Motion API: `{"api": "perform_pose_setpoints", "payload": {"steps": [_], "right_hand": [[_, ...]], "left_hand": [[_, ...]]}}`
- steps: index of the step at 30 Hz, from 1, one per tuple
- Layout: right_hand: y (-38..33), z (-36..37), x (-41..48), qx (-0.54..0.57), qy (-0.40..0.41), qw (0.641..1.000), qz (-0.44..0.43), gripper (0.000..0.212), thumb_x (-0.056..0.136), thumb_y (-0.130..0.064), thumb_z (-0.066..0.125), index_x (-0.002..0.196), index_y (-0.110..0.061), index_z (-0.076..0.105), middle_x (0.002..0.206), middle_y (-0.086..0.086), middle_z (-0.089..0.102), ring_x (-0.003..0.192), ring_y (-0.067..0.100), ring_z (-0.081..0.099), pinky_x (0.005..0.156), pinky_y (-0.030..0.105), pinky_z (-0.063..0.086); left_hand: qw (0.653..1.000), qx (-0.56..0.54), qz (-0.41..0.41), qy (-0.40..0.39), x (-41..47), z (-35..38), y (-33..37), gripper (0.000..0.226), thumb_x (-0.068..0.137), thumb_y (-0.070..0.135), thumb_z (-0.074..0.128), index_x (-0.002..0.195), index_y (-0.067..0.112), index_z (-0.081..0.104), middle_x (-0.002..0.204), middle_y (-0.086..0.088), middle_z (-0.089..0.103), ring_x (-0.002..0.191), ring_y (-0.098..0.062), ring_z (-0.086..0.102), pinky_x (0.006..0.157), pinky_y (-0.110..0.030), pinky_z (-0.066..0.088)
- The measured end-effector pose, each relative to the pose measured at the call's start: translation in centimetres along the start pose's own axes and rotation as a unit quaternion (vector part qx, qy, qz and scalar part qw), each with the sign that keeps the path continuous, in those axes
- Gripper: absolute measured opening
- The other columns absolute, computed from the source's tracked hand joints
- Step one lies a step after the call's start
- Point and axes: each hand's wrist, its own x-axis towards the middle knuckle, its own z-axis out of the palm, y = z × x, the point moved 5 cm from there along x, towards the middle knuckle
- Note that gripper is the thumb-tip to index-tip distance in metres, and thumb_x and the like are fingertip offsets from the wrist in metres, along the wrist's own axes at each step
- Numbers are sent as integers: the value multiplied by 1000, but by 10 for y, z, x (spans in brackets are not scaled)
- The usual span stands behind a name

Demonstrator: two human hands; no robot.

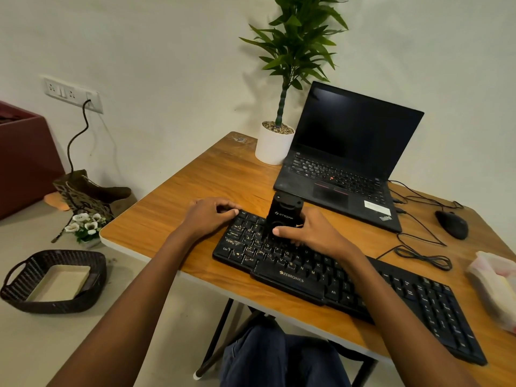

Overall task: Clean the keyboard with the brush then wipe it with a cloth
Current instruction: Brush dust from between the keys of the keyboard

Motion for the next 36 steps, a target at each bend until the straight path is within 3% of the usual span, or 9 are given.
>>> {"api": "perform_pose_setpoints", "payload": {"steps": [4, 8, 12, 15, 23, 25, 28, 36], "right_hand": [[-1, -11, 3, -10, 17, 1000, 16, 22, 82, -16, 69, 86, -28, 51, 76, -7, 61, 50, -5, 57, 48, 10, 43], [-4, 3, 7, -15, 1, 1000, -3, 20, 83, -15, 67, 99, -16, 56, 86, -3, 63, 60, -4, 58, 53, 8, 43], [-4, -6, 7, 5, 7, 1000, 12, 21, 83, -14, 68, 88, -25, 52, 75, -8, 59, 49, -7, 56, 47, 9, 41], [-4, -4, 10, -27, 17, 999, -1, 22, 83, -16, 68, 99, -20, 54, 80, -10, 59, 55, -12, 56, 51, 7, 42], [-4, -4, 12, -22, 21, 1000, 0, 21, 82, -17, 69, 89, -26, 51, 77, -6, 60, 51, -6, 57, 47, 10, 42], [-3, 2, 12, -5, 2, 1000, 2, 22, 82, -16, 69, 97, -21, 53, 78, -6, 61, 51, -3, 57, 47, 12, 43], [-2, 1, 11, -2, 0, 1000, 13, 21, 82, -17, 69, 89, -26, 52, 76, -4, 62, 50, 1, 56, 47, 15, 45], [-4, 3, 13, 12, 15, 1000, -3, 23, 82, -14, 68, 95, -21, 51, 78, -7, 58, 50, -8, 55, 47, 8, 41]], "left_hand": [[1000, 0, 1, -6, 1, 1, -1, 20, 90, 41, 57, 108, 40, 65, 123, 9, 62, 115, -11, 52, 106, -48, 31], [1000, -2, 0, -5, 1, 1, -2, 19, 89, 42, 57, 106, 41, 66, 121, 10, 63, 113, -10, 53, 105, -47, 32], [1000, 2, 4, -5, 1, 1, -2, 18, 90, 42, 57, 106, 41, 65, 121, 11, 63, 113, -10, 53, 105, -48, 33], [1000, -1, 1, -10, 1, 1, -2, 18, 90, 42, 57, 105, 42, 65, 121, 10, 63, 114, -11, 53, 105, -48, 32], [1000, -4, 2, -15, -1, 0, 1, 12, 90, 42, 57, 96, 51, 58, 121, 10, 63, 113, -11, 53, 104, -49, 33], [1000, -8, 5, -11, 0, 0, 1, 12, 89, 41, 58, 96, 50, 59, 120, 10, 64, 112, -11, 53, 104, -49, 34], [1000, -22, 5, -5, 0, 1, -1, 14, 89, 39, 59, 101, 43, 65, 118, 9, 64, 112, -11, 54, 105, -49, 33], [1000, -28, 6, -10, 0, 1, -1, 12, 89, 41, 59, 97, 49, 62, 117, 11, 65, 111, -11, 55, 104, -50, 34]]}}
